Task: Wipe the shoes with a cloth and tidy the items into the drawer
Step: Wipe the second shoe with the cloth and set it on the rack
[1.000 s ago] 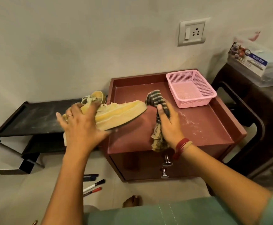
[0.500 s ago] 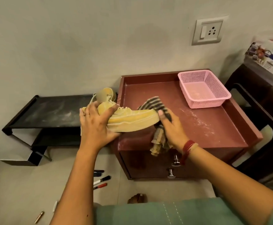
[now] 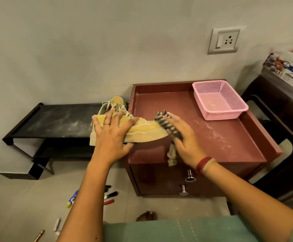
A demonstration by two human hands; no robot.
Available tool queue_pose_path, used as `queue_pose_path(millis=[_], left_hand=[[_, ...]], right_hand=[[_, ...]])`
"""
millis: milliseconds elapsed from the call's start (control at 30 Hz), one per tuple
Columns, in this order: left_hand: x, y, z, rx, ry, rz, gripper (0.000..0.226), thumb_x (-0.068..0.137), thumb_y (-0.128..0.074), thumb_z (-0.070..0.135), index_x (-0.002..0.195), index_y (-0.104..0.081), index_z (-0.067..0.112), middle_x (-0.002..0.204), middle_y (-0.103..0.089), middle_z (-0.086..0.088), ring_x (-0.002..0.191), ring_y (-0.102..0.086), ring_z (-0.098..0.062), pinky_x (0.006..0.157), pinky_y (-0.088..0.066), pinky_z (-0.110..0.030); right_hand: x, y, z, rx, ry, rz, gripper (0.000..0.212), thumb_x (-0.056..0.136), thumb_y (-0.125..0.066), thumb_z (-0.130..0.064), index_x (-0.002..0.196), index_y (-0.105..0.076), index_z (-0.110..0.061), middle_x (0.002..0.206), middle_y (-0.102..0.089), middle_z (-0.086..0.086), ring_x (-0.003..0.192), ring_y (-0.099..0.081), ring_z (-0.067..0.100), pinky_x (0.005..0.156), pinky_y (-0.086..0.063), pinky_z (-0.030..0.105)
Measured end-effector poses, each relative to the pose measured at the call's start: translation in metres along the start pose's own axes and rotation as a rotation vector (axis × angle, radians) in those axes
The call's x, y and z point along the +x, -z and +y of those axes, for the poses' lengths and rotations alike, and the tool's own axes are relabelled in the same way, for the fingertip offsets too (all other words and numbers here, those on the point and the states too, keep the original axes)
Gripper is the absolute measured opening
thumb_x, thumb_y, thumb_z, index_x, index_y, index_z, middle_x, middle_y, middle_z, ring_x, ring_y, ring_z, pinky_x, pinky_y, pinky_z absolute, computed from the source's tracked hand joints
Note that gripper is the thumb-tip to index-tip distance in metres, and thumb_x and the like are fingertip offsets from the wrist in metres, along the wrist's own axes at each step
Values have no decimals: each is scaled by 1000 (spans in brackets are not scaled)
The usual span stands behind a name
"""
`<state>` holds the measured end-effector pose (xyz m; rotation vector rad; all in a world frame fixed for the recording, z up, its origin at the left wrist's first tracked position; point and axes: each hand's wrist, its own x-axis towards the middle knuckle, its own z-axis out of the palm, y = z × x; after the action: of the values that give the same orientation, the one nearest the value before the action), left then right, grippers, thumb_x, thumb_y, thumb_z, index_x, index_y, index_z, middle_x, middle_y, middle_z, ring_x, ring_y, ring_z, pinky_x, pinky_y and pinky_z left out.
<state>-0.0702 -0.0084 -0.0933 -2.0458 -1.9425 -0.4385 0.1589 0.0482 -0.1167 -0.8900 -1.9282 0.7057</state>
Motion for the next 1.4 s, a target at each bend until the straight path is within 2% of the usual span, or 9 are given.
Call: queue_pose_path(millis=[100, 333, 467, 567, 633, 800, 1033, 1267, 1400], left_hand=[[-1, -1, -1, -36, 17, 18, 72, 62, -63, 43, 130, -42, 41, 141, -44, -10, 141, -25, -36, 102, -5, -77], [-4, 1, -3, -168, 71, 46, 63, 63, -47, 54, 124, -41, 37, 144, -40, -8, 143, -19, -35, 104, -5, -74], [-4, -1, -3, -166, 64, 62, 58, 65, -48, 51, 121, -45, 35, 142, -42, -8, 142, -22, -34, 103, -10, -75], [-5, -1, -2, -152, 64, 65, 58, 65, -49, 47, 122, -44, 36, 143, -41, -8, 143, -22, -34, 104, -9, -75], [-5, -2, -2, -164, 80, 72, 59, 65, -53, 46, 122, -43, 36, 143, -40, -8, 142, -22, -33, 104, -9, -74], [-9, -3, -3, -199, 92, 108, 53, 69, -54, 50, 120, -44, 36, 142, -41, -7, 141, -23, -30, 105, -11, -72], [-3, -6, 7, -55, 70, 90, 53, 68, -55, 46, 118, -52, 32, 138, -45, -8, 138, -30, -33, 103, -11, -75], [-5, -6, 5, -110, 98, 112, 49, 72, -48, 50, 118, -50, 34, 140, -43, -6, 140, -26, -31, 106, -8, -73], [-4, -9, 6, -83, 105, 115, 50, 70, -58, 45, 118, -51, 33, 139, -45, -7, 140, -27, -31, 105, -7, -73]], right_hand=[[8, 3, -5, 250, -329, 204, 33, 97, -47, -21, 128, -51, -15, 134, -51, 8, 126, -44, 18, 109, -33, 44], [-16, -3, -27, -555, 511, -161, 56, 81, -42, -24, 136, -38, -33, 150, -31, 3, 142, -17, 28, 109, -19, 61], [-2, -3, -13, 13, 158, -23, 48, 86, -45, -7, 128, -50, -29, 141, -42, -1, 135, -34, 15, 112, -28, 42], [10, 2, -15, 419, -251, 105, 27, 96, -47, -20, 121, -55, -15, 117, -61, -1, 111, -55, 1, 97, -42, 38], [2, 5, -26, 260, -129, 159, 36, 94, -45, -26, 125, -54, -9, 127, -55, 8, 123, -49, 14, 104, -39, 44], [-15, -4, -35, -392, 411, -155, 53, 82, -40, -21, 134, -43, -30, 149, -33, 2, 143, -16, 26, 112, -19, 57], [16, -3, -13, 289, -257, 144, 38, 90, -45, -32, 122, -57, -14, 130, -54, 7, 123, -48, 18, 106, -36, 46], [-5, -4, -29, -483, 462, -170, 52, 82, -41, -21, 133, -45, -30, 147, -38, -2, 141, -22, 21, 113, -12, 56], [14, -6, 0, 136, -73, 96, 37, 91, -46, -18, 127, -52, -23, 132, -52, 2, 125, -45, 19, 107, -34, 52]])
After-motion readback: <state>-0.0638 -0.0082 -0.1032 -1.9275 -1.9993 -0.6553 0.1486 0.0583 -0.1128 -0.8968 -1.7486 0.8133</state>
